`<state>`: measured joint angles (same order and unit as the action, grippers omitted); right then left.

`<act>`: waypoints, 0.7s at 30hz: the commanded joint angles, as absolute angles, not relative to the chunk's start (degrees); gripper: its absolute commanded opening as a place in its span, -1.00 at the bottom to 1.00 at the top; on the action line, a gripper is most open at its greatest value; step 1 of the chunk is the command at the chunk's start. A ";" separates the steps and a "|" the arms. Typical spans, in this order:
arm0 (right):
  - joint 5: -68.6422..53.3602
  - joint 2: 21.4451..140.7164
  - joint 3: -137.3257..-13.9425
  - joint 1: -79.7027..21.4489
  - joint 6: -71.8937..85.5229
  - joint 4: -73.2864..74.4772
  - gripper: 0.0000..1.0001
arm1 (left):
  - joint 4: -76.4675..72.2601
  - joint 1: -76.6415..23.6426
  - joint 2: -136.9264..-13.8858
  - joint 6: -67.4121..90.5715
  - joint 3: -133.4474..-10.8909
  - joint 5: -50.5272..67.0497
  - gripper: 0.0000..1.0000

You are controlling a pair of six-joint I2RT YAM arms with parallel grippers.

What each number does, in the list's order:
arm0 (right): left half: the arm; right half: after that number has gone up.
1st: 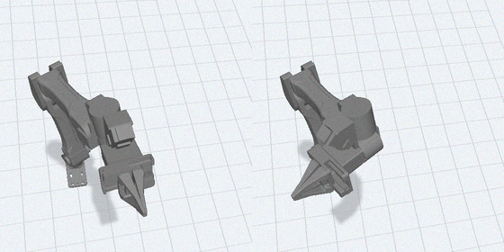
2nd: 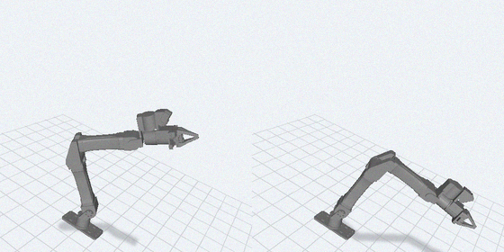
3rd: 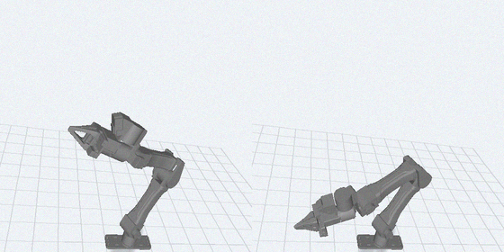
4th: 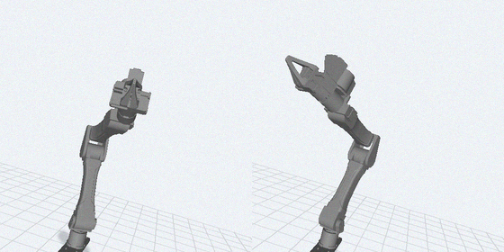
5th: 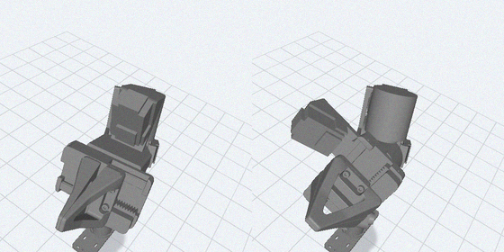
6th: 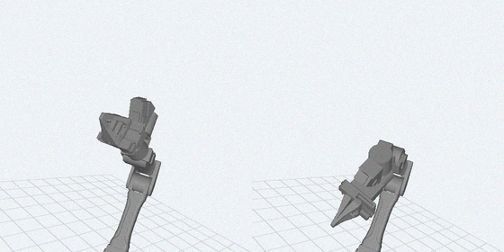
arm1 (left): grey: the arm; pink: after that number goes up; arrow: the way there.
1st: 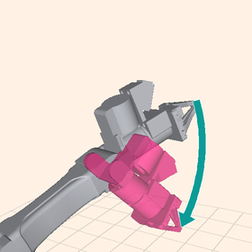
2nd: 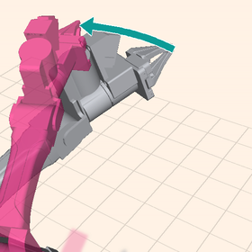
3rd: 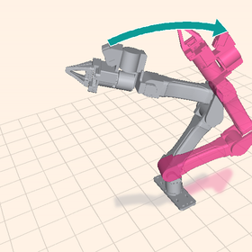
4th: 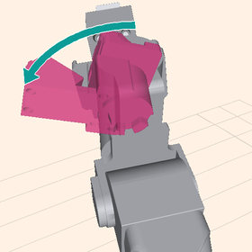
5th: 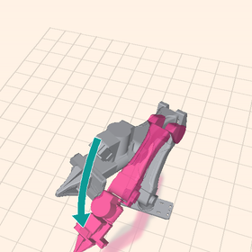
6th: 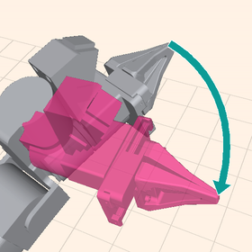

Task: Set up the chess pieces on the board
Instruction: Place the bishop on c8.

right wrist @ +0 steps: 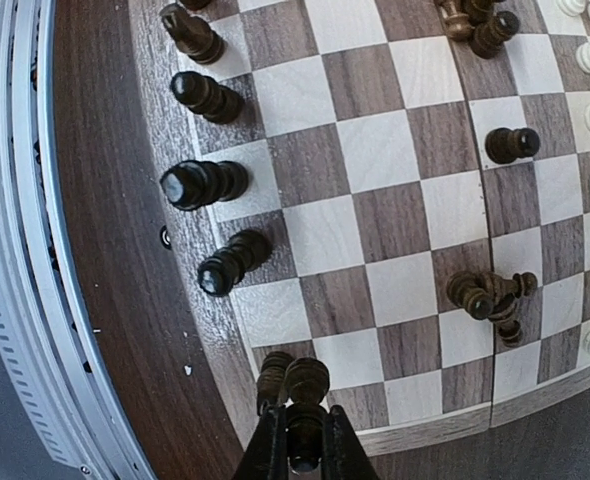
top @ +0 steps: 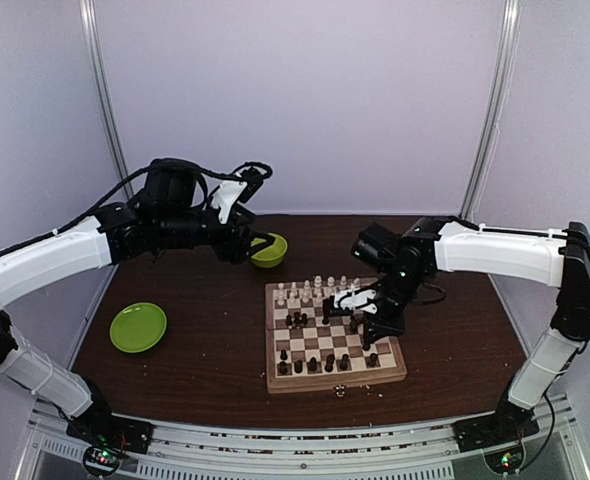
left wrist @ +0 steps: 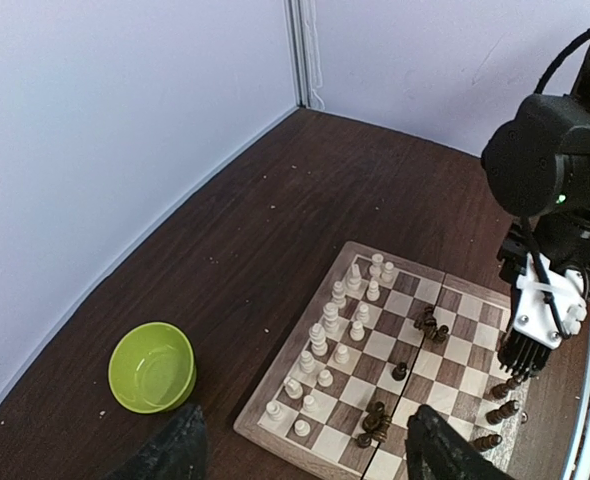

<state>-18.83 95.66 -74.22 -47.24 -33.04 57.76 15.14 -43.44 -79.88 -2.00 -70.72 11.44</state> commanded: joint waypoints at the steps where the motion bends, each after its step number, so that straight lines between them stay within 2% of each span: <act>1: -19.37 95.90 -73.33 -49.41 -33.88 56.18 -0.82 | 14.67 -43.10 -80.39 -1.59 -72.51 12.57 0.38; 21: -16.89 101.45 -74.33 -51.95 -33.14 54.62 -0.80 | 15.17 -43.09 -80.60 -1.40 -72.95 12.92 0.39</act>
